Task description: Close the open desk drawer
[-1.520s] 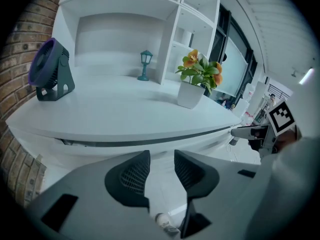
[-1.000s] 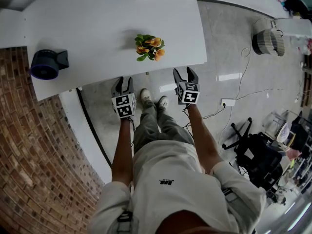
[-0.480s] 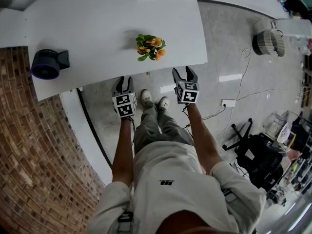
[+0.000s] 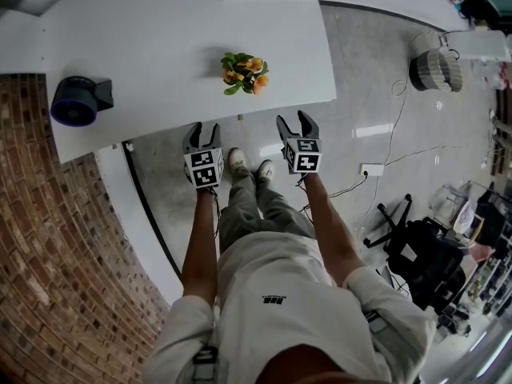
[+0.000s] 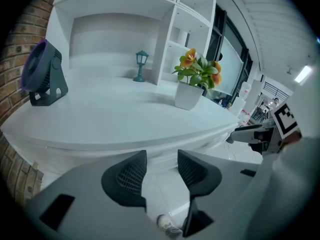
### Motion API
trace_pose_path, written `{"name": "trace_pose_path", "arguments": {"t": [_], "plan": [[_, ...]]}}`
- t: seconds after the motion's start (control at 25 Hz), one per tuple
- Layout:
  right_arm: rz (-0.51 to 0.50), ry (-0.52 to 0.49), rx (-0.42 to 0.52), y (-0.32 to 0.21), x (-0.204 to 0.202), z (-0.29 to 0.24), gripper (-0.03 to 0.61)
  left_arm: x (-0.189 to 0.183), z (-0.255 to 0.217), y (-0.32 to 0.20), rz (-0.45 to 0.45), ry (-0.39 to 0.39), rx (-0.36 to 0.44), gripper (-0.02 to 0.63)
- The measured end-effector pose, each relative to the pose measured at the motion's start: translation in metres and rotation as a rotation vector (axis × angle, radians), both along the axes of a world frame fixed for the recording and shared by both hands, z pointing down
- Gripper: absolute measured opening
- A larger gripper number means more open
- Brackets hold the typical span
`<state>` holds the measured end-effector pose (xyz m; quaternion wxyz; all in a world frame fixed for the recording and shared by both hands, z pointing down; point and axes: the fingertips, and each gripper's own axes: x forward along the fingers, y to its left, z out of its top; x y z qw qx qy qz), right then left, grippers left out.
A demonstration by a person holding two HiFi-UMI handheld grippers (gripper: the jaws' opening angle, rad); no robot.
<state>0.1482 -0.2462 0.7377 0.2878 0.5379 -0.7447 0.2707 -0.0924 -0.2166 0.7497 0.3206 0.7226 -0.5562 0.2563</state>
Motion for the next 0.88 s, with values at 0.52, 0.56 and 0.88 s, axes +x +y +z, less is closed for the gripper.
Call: {"name": "trace_pose_path", "arguments": {"t": [0.52,0.56,0.88], "plan": [[-0.146,-0.067,0.108,0.051,-0.046,-0.082,0.238,0.045,-0.061,0.03,0.1,0.055,0.121,0.219],[-0.144,-0.076,0.12,0.054,-0.047,-0.09,0.238,0.048,-0.07,0.033,0.106,0.058,0.139,0.219],[-0.17,-0.078,0.208,0.086,-0.04,-0.137,0.236,0.066,-0.132,0.062,0.13,0.07,0.259,0.219]]}}
